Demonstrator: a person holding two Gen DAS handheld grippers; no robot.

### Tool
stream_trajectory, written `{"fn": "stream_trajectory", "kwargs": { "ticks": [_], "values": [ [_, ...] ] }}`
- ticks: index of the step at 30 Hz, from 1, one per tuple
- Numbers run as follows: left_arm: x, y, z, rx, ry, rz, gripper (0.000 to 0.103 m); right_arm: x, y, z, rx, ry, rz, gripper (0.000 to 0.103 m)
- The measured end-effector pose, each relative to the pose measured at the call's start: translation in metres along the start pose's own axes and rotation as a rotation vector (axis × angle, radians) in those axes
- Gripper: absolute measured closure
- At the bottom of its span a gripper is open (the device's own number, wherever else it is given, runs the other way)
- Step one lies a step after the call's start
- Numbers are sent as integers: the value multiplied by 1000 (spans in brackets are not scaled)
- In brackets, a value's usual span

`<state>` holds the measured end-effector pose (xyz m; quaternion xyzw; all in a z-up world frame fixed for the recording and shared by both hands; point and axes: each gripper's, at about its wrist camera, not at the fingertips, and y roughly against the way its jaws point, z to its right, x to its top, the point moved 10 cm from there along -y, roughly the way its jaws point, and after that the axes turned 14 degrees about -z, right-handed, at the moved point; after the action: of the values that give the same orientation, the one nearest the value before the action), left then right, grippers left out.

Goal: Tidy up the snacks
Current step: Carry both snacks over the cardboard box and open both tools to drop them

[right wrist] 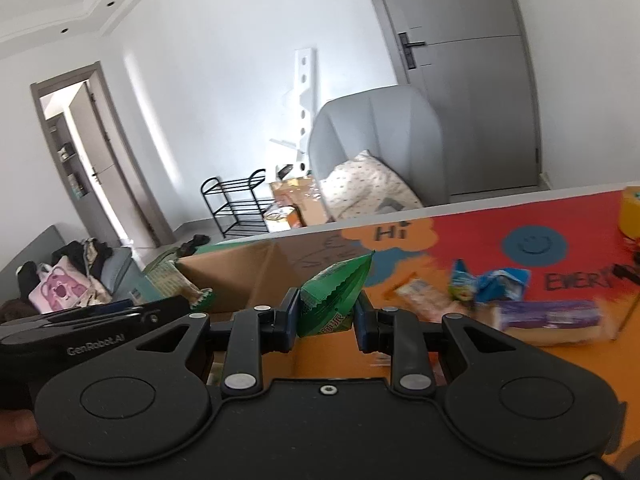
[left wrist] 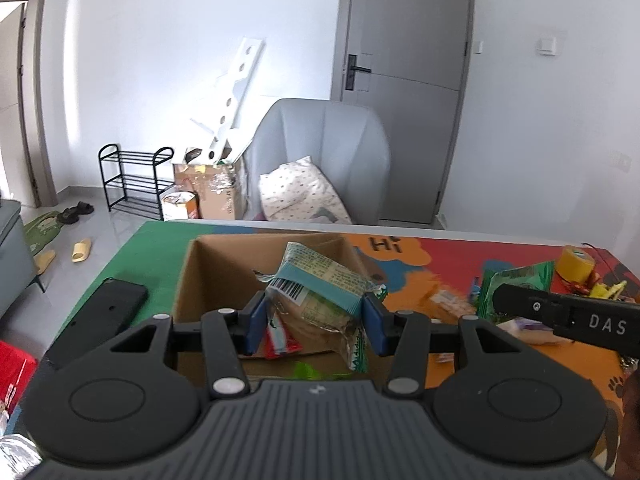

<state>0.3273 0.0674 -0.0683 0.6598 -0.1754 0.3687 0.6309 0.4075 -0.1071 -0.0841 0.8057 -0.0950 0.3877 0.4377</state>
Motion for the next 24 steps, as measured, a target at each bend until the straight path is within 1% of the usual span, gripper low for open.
{"fn": "stream_trajectory", "kwargs": {
  "ticks": [11, 17, 18, 19, 20, 22, 24],
  "values": [
    [-3, -22, -45, 39, 82, -58, 52, 12, -26, -45, 51, 73, -33, 77],
    [-5, -23, -50, 25, 81, -68, 51, 12, -41, -69, 96, 102, -56, 77],
    [-7, -24, -51, 23, 79, -75, 51, 12, -42, -74, 108, 113, -58, 74],
    [-9, -25, -51, 21, 80, -81, 51, 11, -43, -76, 114, 117, -63, 68],
    [-9, -27, -50, 21, 82, -86, 51, 11, -44, -78, 112, 115, -63, 67],
    [-11, -29, -51, 20, 82, -94, 51, 11, -43, -77, 108, 113, -63, 62],
    [-14, -29, -49, 12, 76, -98, 51, 11, -41, -73, 104, 100, -62, 62]
  ]
}}
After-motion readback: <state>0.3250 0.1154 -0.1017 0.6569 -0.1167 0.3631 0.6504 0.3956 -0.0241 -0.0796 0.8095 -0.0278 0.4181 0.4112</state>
